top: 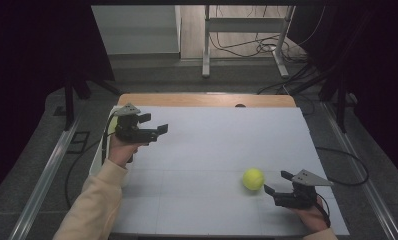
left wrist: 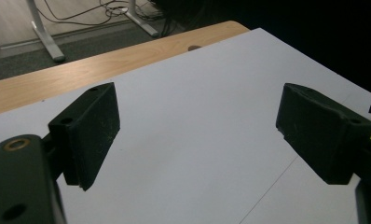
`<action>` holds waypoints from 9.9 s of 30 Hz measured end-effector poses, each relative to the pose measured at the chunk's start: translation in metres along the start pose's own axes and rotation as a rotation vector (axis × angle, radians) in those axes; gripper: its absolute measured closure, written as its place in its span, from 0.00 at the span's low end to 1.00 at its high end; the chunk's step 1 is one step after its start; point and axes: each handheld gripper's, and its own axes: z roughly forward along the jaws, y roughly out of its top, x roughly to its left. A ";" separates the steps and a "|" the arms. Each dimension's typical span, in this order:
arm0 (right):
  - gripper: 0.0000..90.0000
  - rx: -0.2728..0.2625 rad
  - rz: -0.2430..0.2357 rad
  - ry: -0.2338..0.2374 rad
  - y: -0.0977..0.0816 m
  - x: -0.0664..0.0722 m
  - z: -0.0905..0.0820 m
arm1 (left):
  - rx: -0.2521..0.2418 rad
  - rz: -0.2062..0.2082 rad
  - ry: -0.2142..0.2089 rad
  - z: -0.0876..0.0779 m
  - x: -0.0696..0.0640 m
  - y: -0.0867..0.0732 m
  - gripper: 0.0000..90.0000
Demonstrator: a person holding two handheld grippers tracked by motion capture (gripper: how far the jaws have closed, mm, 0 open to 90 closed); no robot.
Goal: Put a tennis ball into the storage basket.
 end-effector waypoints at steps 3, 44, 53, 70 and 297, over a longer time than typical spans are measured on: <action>0.16 -0.002 0.002 0.000 -0.001 0.000 -0.002 | 0.009 0.009 -0.011 0.004 -0.003 0.000 0.16; 0.16 -0.015 -0.002 0.024 0.004 -0.003 0.005 | 0.055 0.107 -0.201 0.061 -0.061 -0.001 0.16; 0.16 -0.021 0.000 0.025 0.005 -0.002 0.004 | 0.095 0.114 -0.239 0.080 -0.075 -0.011 0.16; 0.17 -0.015 -0.008 0.029 0.005 -0.001 0.004 | 0.127 0.129 -0.279 0.092 -0.093 -0.016 0.15; 0.17 -0.028 0.020 -0.026 0.003 -0.004 0.000 | 0.233 0.245 -0.429 0.141 -0.167 -0.035 0.28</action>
